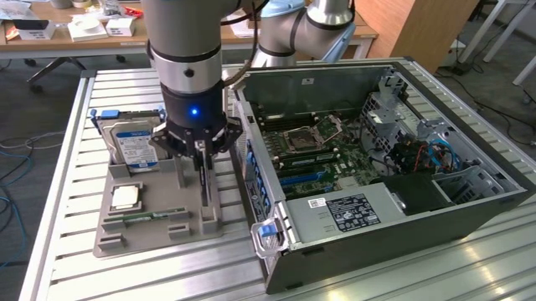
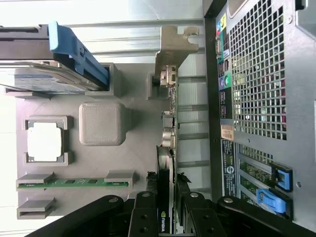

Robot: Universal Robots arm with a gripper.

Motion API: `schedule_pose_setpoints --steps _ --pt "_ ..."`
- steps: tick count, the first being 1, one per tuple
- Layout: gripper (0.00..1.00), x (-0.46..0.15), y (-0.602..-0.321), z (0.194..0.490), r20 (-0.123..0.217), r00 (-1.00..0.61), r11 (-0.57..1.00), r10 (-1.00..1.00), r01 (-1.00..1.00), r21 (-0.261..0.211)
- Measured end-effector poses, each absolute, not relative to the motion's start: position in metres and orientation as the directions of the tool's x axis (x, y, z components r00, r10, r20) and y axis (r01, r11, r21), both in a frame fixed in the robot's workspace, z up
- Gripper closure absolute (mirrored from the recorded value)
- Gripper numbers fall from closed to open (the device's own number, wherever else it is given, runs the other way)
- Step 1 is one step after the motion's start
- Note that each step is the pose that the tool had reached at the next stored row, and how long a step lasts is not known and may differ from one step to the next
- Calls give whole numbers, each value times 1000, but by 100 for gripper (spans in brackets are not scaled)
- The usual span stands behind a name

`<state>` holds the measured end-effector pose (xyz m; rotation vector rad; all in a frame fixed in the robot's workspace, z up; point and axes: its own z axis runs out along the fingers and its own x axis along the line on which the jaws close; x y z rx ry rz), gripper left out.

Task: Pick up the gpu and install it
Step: 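Pick up the gpu and move the gpu toward the slot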

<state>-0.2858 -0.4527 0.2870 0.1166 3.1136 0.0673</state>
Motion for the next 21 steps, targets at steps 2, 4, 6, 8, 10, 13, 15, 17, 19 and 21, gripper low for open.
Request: schedule_pose_setpoints --steps 2,4,6,8,10,13,15,17,19,21 --pt "74 -286 -453 293 -24 -997 996 75 74 44" --pt "74 -286 -453 299 -23 -997 996 75 74 44" --pt "74 -286 -453 306 -23 -997 996 75 74 44" --pt "74 -286 -453 312 -23 -997 996 75 74 44" --pt "74 -286 -453 319 -23 -997 996 75 74 44" --pt "74 -286 -453 330 -23 -997 996 75 74 44" --pt "74 -286 -453 338 -23 -997 996 75 74 44" --pt "74 -286 -453 346 -23 -997 996 75 74 44" --pt "74 -286 -453 354 -23 -997 996 75 74 44" --pt "74 -286 -453 362 -23 -997 996 75 74 44"
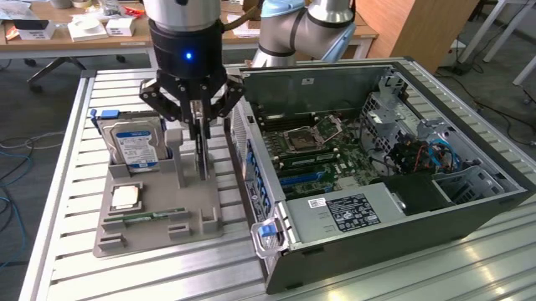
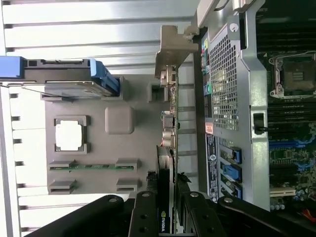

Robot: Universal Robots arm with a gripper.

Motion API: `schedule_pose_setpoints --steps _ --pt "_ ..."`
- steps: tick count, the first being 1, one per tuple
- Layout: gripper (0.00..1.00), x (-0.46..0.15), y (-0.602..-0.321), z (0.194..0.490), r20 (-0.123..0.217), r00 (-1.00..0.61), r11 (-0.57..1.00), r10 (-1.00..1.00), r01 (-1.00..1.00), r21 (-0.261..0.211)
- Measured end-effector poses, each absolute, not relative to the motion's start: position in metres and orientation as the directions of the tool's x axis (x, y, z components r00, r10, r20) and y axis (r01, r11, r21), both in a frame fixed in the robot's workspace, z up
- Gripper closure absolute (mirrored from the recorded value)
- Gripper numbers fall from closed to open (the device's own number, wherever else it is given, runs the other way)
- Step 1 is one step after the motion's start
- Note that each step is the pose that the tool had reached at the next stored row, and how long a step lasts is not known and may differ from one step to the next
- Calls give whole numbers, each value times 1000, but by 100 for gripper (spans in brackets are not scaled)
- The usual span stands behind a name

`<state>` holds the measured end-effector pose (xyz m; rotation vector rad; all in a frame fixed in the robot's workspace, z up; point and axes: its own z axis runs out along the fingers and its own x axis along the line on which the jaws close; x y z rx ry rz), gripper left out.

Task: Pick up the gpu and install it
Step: 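Pick up the gpu and move the gpu toward the slot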

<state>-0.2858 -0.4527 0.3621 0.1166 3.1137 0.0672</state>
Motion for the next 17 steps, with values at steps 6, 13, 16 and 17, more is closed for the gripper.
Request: schedule_pose_setpoints --steps 6,13,16,17 --pt "74 -286 -453 386 -23 -997 996 75 74 44" --pt "74 -286 -453 412 -23 -997 996 75 74 44" --pt "74 -286 -453 420 -24 -997 996 75 74 44" --pt "74 -286 -453 423 -24 -997 996 75 74 44"
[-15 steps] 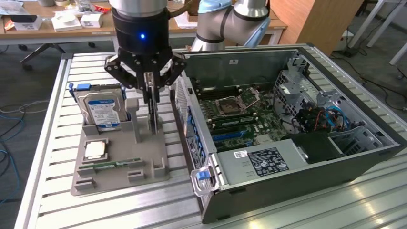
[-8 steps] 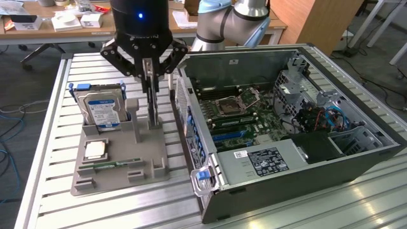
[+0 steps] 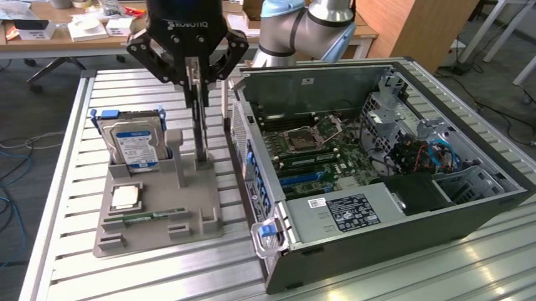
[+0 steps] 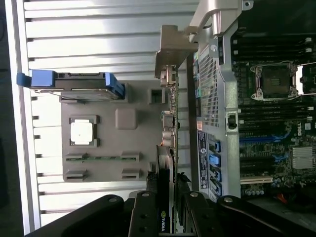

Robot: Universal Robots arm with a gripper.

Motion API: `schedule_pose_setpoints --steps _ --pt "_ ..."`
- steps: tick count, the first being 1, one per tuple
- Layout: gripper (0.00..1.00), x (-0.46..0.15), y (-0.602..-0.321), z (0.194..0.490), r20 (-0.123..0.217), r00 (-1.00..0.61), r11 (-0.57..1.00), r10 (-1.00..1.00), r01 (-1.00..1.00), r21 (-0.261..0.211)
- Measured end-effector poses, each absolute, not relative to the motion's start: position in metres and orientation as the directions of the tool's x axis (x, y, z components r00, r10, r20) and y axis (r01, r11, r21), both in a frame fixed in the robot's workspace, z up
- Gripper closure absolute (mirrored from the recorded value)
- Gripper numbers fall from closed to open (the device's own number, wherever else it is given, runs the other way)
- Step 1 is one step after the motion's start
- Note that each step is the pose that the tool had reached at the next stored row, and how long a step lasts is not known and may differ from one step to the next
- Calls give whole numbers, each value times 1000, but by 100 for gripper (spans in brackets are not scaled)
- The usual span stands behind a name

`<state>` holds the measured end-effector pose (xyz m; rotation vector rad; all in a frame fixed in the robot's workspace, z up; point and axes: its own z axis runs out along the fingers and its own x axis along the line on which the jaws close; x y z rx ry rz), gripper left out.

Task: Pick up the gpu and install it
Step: 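Pick up the gpu and move the gpu toward the slot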

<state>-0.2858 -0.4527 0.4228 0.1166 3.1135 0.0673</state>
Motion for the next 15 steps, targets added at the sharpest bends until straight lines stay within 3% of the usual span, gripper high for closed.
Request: schedule_pose_setpoints --steps 15 --pt "74 -282 -453 429 -23 -997 996 75 74 45"
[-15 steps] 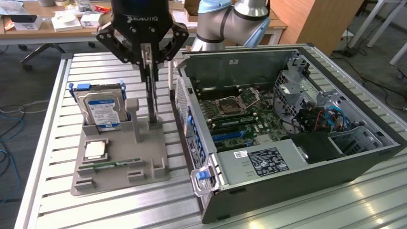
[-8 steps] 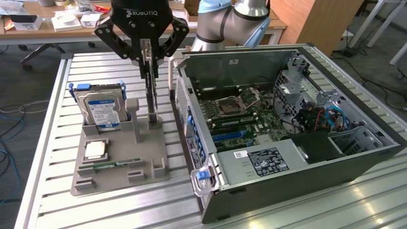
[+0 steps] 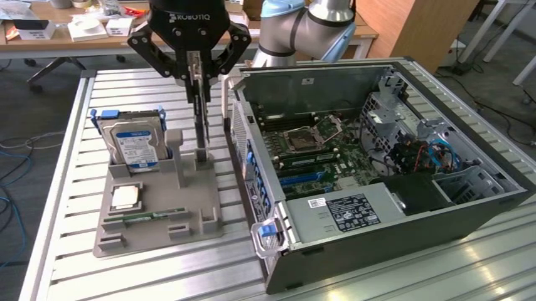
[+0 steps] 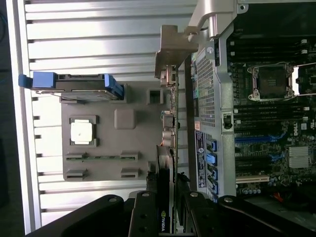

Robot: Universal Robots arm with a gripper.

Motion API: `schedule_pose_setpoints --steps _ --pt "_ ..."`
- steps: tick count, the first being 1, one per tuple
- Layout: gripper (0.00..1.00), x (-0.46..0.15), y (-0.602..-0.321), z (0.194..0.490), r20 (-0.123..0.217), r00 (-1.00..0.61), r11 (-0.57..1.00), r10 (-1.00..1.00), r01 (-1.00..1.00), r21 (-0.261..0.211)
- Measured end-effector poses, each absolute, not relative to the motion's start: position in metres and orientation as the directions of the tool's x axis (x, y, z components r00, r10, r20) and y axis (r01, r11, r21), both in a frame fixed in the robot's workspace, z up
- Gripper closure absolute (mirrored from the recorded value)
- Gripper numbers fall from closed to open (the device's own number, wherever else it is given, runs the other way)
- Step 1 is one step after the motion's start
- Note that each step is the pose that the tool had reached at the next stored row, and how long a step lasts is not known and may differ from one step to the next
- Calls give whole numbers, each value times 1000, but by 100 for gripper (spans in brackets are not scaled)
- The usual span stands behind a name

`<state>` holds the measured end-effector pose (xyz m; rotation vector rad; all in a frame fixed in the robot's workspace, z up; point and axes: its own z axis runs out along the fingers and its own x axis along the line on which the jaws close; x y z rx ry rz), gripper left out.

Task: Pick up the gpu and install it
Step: 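Pick up the gpu and move the gpu toward the slot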

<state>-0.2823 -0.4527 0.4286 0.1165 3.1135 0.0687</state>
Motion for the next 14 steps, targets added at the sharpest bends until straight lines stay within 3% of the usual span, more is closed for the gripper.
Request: schedule_pose_setpoints --steps 14 --pt "74 -245 -453 429 -22 -997 995 76 74 62"
